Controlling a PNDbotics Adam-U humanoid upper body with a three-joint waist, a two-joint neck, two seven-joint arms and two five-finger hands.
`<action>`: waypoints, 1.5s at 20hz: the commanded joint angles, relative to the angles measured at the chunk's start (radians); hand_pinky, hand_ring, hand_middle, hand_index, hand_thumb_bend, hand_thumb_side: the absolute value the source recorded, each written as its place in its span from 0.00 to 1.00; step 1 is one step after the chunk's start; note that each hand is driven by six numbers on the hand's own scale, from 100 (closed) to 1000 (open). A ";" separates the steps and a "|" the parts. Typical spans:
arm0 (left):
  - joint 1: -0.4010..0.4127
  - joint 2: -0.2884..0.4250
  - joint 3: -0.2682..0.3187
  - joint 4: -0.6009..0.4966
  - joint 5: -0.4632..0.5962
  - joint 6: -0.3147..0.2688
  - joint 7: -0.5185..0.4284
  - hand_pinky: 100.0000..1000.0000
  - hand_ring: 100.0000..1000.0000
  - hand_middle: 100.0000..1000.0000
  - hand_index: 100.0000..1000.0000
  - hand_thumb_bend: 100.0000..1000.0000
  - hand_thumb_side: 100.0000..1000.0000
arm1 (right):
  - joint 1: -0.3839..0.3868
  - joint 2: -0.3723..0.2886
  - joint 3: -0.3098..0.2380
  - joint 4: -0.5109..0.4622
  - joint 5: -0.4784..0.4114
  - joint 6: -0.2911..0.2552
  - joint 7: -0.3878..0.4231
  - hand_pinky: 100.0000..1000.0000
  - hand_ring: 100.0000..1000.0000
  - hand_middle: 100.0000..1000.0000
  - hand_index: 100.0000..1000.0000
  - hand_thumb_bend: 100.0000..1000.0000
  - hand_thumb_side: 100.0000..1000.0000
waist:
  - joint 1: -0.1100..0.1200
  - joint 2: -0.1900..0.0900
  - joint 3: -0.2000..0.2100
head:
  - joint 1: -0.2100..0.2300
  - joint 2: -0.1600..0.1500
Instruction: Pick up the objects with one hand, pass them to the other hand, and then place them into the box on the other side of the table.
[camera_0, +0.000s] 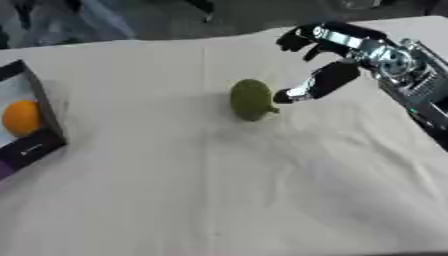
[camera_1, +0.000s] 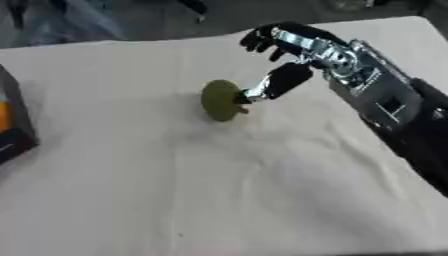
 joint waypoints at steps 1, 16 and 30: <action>-0.022 0.016 0.008 -0.031 0.010 0.005 0.000 0.78 0.69 0.74 0.74 0.71 0.32 | -0.024 -0.029 -0.005 0.029 0.004 -0.003 -0.013 0.77 0.86 0.77 0.84 0.62 0.21 | 0.009 0.004 0.007 | -0.010 -0.016; -0.025 0.011 0.006 -0.040 0.012 0.011 -0.004 0.78 0.69 0.74 0.74 0.71 0.33 | -0.034 0.006 0.030 0.104 0.048 -0.028 0.000 0.77 0.86 0.76 0.83 0.61 0.21 | 0.008 0.030 0.026 | -0.011 -0.018; -0.034 -0.001 0.006 -0.043 0.010 0.011 -0.006 0.78 0.69 0.74 0.73 0.70 0.33 | -0.043 0.008 0.025 0.106 0.016 -0.026 0.005 0.76 0.85 0.76 0.83 0.62 0.21 | 0.006 0.054 0.040 | -0.015 -0.040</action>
